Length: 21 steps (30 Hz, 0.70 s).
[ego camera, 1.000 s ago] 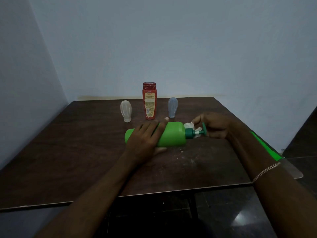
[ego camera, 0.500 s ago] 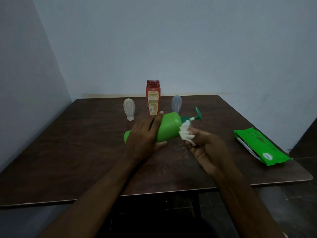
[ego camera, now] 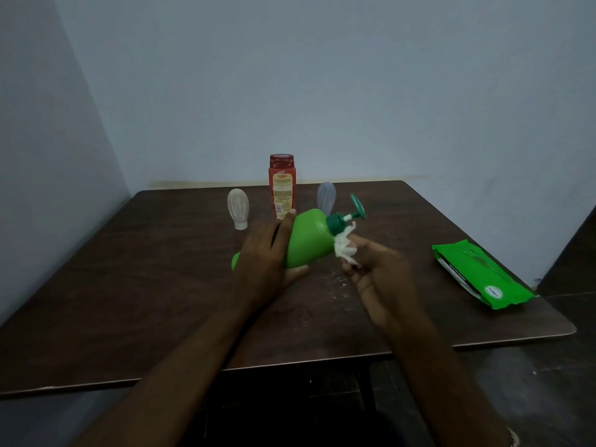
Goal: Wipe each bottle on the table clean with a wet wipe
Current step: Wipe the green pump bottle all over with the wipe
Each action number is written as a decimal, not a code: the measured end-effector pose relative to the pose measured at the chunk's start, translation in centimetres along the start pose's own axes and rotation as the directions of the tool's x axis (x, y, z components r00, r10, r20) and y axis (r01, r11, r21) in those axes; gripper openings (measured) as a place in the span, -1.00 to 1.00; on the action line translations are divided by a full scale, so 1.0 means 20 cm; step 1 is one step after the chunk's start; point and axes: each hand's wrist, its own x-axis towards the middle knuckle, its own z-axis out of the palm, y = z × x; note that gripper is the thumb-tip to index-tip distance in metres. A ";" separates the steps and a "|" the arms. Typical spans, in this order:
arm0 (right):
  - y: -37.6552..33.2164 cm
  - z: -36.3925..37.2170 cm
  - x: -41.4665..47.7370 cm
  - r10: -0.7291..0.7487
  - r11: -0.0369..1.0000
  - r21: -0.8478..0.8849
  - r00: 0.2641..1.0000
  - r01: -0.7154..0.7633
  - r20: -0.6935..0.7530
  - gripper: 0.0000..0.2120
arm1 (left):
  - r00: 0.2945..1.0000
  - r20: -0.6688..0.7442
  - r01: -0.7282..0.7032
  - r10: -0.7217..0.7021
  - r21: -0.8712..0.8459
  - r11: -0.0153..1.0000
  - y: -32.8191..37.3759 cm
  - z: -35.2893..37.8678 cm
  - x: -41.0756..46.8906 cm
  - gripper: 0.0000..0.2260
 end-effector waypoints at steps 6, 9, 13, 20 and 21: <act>-0.23 -0.08 -0.03 -0.229 0.956 -0.200 0.972 0.214 -0.052 -0.78 | 0.999 -0.037 0.020 -0.027 -0.171 0.985 0.00 0.00 0.00 -0.14; -0.32 -0.05 -0.06 -0.454 0.816 -0.357 0.886 0.455 0.092 -0.80 | 0.999 -0.043 -0.010 0.000 -0.222 0.975 0.00 -0.01 -0.01 -0.20; -0.37 0.05 -0.13 -0.588 0.313 -0.646 0.676 0.697 0.444 -0.78 | 0.998 -0.065 -0.022 0.004 -0.282 0.959 -0.02 -0.01 -0.01 -0.23; -0.23 0.00 -0.19 -0.513 -0.191 -0.624 0.465 0.758 0.722 -0.85 | 0.995 -0.095 -0.017 -0.017 -0.354 0.935 -0.04 -0.02 -0.01 -0.23; -0.22 -0.02 -0.21 -0.527 -0.183 -0.634 0.470 0.751 0.709 -0.86 | 0.995 -0.095 -0.009 -0.028 -0.366 0.930 -0.04 -0.02 -0.01 -0.22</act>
